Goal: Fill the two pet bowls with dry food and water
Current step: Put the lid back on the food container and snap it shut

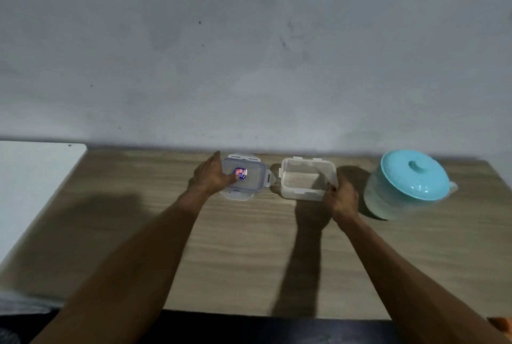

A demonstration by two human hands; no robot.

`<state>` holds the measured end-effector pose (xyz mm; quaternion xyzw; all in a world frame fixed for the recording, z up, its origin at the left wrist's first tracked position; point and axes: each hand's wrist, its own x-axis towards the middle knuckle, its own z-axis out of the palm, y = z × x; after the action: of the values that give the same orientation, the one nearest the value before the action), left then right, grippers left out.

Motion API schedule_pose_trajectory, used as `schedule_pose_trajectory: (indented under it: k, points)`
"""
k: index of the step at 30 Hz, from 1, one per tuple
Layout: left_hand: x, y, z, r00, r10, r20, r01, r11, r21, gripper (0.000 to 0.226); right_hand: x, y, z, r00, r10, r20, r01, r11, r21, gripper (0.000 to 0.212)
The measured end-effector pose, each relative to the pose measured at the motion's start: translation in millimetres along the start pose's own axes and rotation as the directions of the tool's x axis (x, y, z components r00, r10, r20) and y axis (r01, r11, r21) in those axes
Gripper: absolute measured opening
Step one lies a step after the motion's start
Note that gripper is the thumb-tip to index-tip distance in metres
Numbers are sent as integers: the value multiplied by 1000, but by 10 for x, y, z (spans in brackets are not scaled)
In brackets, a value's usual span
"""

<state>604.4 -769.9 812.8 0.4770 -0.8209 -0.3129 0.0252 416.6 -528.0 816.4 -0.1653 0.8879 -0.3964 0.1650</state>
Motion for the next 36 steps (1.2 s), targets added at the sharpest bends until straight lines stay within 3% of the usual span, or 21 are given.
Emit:
schedule_pose_trajectory:
  k: [4,9,13,16,19,22,24,29,36]
  points:
    - [-8,-34,106,998,18,60,-28,983,179,100,-110,-23,-41,1000,-11,-17,10,1000,-12,40]
    - [242,-165,123,993,-37,109,22,991,130,130,-203,-55,-121,1000,11,-5,-11,999,-31,41]
    - [232,-140,142,995,-33,99,11,976,218,127,-213,-24,-137,1000,-1,14,2,999,-35,38]
    - [123,-101,146,992,-76,105,49,968,245,114,-243,-15,-146,1000,5,31,-5,1000,-27,39]
    - [174,-225,181,990,-123,76,124,992,-16,87,-281,-13,-162,999,-3,33,4,1000,-24,40]
    - [140,-293,139,971,-235,38,228,872,-434,31,-315,-37,-192,1000,-2,25,2,1000,-30,40]
    - [78,-263,13,969,-249,-4,207,815,-541,12,-335,-64,-216,999,17,38,-16,1000,-15,39]
    - [43,-66,-412,973,-196,-124,77,779,-622,3,-340,-89,-243,998,39,42,-39,999,-7,38]
    - [-59,653,-198,999,-50,-4,35,747,-664,14,-308,-74,-238,998,53,45,-54,998,37,41]
